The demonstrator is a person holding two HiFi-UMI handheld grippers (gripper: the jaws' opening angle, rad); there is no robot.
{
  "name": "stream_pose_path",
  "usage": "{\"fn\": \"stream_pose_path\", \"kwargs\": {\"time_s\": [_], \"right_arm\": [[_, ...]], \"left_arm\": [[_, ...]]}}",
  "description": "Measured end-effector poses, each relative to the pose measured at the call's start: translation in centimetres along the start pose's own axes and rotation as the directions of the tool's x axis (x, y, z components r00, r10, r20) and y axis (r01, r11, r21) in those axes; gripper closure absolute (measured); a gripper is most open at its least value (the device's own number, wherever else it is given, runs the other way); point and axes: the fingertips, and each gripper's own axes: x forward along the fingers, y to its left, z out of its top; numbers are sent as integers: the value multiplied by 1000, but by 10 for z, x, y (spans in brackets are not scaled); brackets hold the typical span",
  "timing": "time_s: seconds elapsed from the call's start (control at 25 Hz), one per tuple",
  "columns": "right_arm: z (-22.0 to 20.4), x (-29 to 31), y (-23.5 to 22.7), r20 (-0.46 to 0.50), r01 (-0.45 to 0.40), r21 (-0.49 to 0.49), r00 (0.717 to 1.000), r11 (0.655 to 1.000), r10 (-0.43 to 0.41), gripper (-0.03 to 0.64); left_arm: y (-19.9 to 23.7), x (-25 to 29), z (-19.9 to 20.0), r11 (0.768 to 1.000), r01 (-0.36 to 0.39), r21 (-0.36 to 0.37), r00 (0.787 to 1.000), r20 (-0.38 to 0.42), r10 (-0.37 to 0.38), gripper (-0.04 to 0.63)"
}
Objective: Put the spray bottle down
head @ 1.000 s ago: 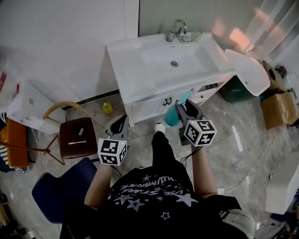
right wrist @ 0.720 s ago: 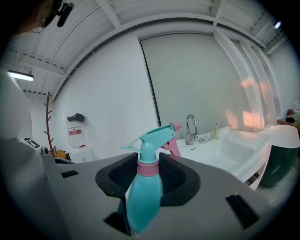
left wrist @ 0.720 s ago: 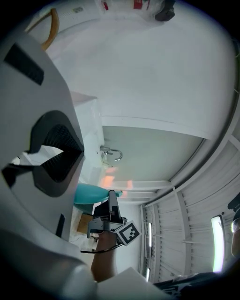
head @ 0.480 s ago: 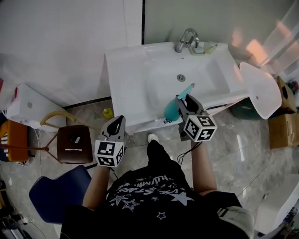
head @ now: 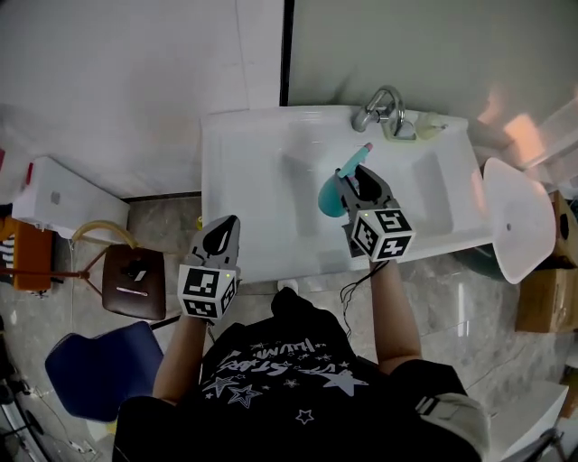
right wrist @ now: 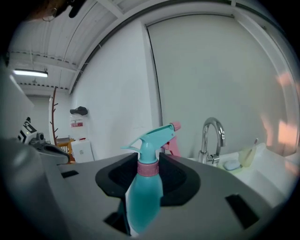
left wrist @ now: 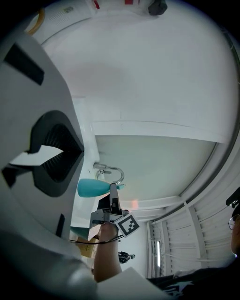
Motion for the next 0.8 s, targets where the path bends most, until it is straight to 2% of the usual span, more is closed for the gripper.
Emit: {"fn": "stream_pose_path", "kwargs": {"time_s": [0.4,0.8], "right_arm": [[27,112,-50,6,-102,-60,995,993,102,465],[24,188,-82,-16,-111,-55,994,992,111,465]], "left_arm": [[33,80,36,996,-79,-39,997,21,80,580],[63,130,42,994,-106,-33,994,-10,106,580]]}}
